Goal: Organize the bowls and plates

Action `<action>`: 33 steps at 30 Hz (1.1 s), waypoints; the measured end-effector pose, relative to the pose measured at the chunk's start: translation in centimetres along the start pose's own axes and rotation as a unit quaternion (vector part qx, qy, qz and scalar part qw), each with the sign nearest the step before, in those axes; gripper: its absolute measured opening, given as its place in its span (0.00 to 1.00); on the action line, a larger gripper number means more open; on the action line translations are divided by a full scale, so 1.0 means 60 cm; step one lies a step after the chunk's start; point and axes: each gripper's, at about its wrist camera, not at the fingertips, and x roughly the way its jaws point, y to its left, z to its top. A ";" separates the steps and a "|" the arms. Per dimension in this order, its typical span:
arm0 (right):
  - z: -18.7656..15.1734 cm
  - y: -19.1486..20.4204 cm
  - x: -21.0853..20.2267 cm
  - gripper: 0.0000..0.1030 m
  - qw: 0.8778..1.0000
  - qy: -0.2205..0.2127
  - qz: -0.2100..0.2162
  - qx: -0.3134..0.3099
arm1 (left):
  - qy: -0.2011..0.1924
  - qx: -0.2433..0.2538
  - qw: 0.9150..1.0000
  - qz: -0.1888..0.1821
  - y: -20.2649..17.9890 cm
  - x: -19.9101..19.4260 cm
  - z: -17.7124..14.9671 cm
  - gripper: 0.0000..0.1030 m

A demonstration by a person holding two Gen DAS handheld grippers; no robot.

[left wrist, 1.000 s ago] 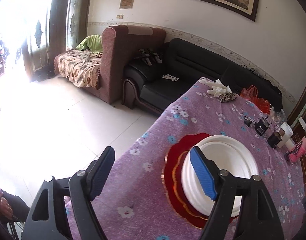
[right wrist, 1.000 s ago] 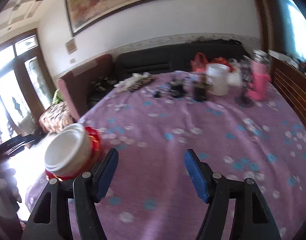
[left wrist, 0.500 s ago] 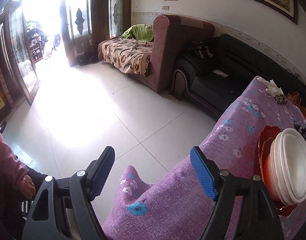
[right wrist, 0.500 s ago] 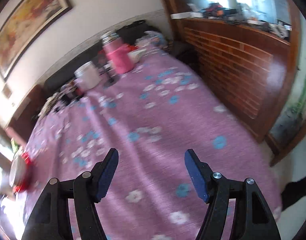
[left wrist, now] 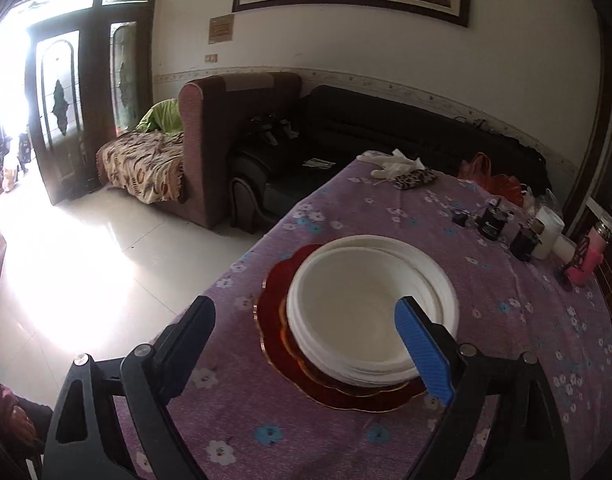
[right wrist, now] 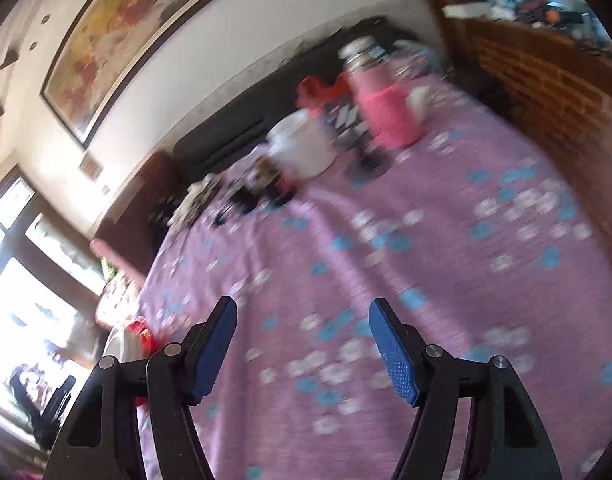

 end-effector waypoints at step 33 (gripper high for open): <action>-0.261 0.154 0.098 0.74 0.981 0.134 0.042 -0.130 | -0.048 0.118 0.991 -0.043 -0.191 -0.064 -0.107 0.94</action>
